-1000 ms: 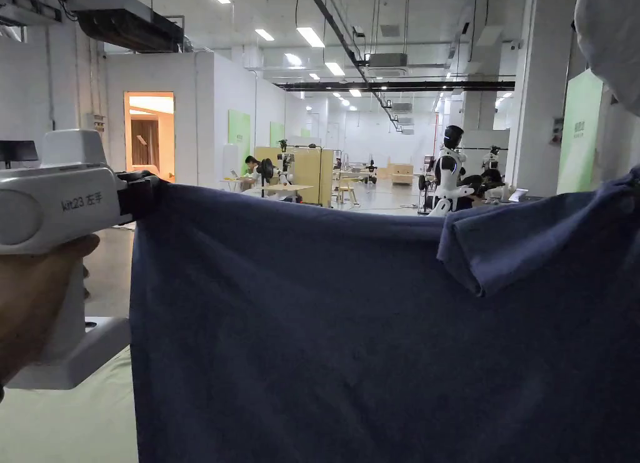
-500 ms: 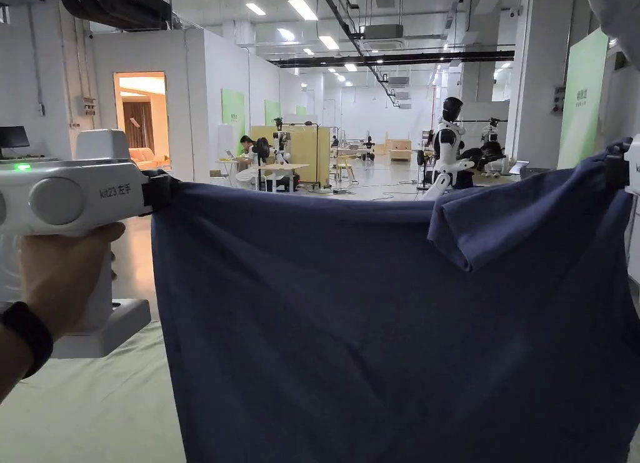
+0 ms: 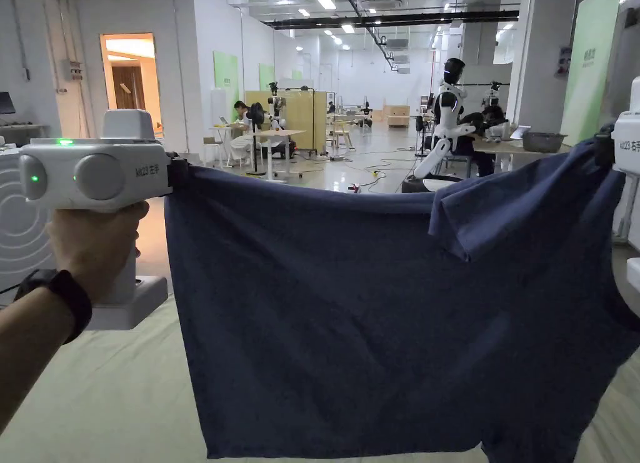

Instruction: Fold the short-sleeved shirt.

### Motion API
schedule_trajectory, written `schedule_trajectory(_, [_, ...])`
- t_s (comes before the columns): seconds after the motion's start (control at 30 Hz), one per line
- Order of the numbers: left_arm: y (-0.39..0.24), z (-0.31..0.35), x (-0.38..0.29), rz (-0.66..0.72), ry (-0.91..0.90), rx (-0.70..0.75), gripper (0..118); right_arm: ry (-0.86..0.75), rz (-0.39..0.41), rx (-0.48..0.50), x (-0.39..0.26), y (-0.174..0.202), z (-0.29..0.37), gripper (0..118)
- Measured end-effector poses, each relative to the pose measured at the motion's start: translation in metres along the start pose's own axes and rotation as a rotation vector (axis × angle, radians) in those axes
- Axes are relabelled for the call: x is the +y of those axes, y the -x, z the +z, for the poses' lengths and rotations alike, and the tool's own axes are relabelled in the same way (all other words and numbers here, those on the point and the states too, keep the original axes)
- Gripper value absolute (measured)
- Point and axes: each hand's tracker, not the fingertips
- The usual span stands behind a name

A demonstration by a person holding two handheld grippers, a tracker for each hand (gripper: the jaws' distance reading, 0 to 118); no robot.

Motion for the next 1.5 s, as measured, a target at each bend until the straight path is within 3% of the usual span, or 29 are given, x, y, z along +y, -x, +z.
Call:
schedule_trajectory(0.1, [0.001,-0.010,-0.020,-0.001,0.013,-0.012,6,0.053,-0.065,0.007,-0.017,-0.006,-0.005,6])
schedule_trajectory(0.13, [0.002,-0.012,-0.031,-0.001,0.028,-0.016,6,0.077,-0.106,0.060,-0.038,0.000,-0.024,6])
schedule_trajectory(0.3, [-0.004,-0.006,-0.105,-0.025,0.130,-0.068,6,0.145,-0.042,0.083,-0.116,0.010,-0.040,6])
schedule_trajectory(0.37, [-0.007,0.002,-0.141,-0.018,0.175,-0.094,6,0.205,-0.053,0.093,-0.153,0.012,-0.045,6])
schedule_trajectory(0.5, [-0.008,0.013,-0.206,0.036,0.283,-0.113,6,0.288,-0.109,0.139,-0.213,0.029,-0.007,6])
schedule_trajectory(0.67, [0.005,0.034,-0.291,0.128,0.399,-0.163,6,0.355,-0.088,0.199,-0.288,0.039,0.047,6])
schedule_trajectory(0.8, [0.022,0.096,-0.339,0.182,0.387,-0.196,6,0.406,-0.129,0.254,-0.349,0.025,0.102,6])
schedule_trajectory(0.9, [0.033,0.151,-0.361,0.092,0.388,-0.190,6,0.406,-0.150,0.260,-0.381,0.006,0.153,6])
schedule_trajectory(1.13, [0.060,0.274,-0.404,0.164,0.445,-0.161,6,0.496,-0.268,0.199,-0.436,-0.017,0.284,6])
schedule_trajectory(1.2, [0.062,0.301,-0.413,0.173,0.453,-0.176,6,0.507,-0.243,0.192,-0.444,-0.016,0.311,6])
schedule_trajectory(1.3, [0.058,0.321,-0.430,0.172,0.510,-0.153,6,0.584,-0.301,0.190,-0.459,-0.016,0.331,6])
schedule_trajectory(1.5, [0.060,0.312,-0.462,0.211,0.568,-0.133,8,0.664,-0.293,0.194,-0.490,-0.008,0.326,6])
